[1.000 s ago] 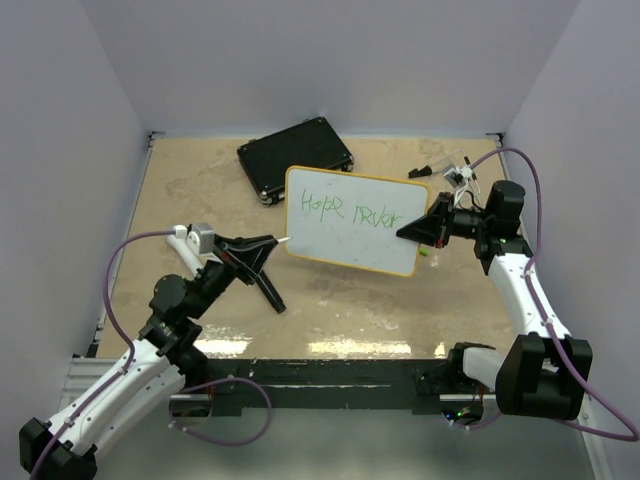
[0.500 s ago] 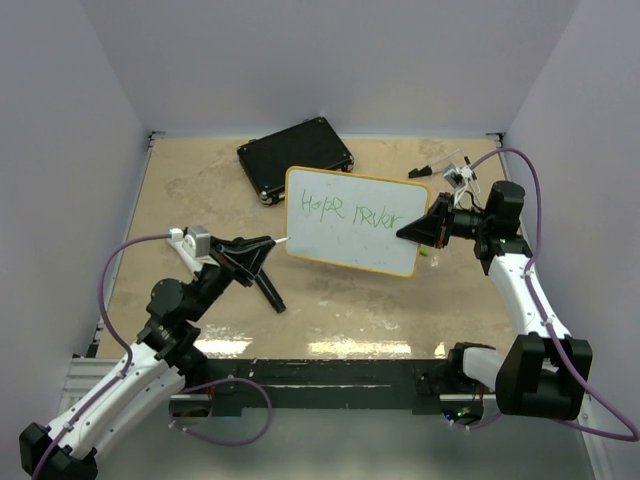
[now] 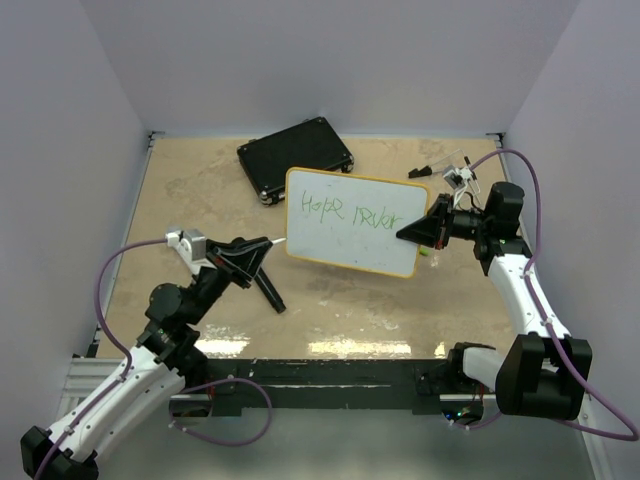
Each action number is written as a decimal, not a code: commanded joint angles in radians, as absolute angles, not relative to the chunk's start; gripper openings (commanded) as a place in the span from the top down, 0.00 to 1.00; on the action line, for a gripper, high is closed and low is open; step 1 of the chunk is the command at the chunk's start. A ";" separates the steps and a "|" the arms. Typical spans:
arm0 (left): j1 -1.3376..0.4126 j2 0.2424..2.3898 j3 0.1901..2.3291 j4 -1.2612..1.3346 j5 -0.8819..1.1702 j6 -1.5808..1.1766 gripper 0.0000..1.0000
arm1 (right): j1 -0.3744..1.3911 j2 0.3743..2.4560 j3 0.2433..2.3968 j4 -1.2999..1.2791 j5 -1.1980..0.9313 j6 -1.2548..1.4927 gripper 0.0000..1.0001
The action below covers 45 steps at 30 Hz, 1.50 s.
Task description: Write a sentence on the whiteboard
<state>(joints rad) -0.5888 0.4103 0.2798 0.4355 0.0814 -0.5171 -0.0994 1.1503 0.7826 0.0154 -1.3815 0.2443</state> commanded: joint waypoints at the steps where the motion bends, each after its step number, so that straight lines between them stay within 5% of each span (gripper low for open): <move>1: -0.581 0.428 0.284 0.503 0.097 -0.557 1.00 | -0.104 1.117 0.793 0.061 -1.437 0.241 1.00; 45: -0.581 0.747 0.410 0.601 0.095 -0.385 1.00 | -0.103 1.121 0.802 0.054 -1.436 0.241 1.00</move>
<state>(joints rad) -0.5846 0.7475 0.3466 0.5579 0.0921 -0.4335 -0.0994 1.1522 0.7815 0.0147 -1.3815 0.2424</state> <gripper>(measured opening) 0.166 0.058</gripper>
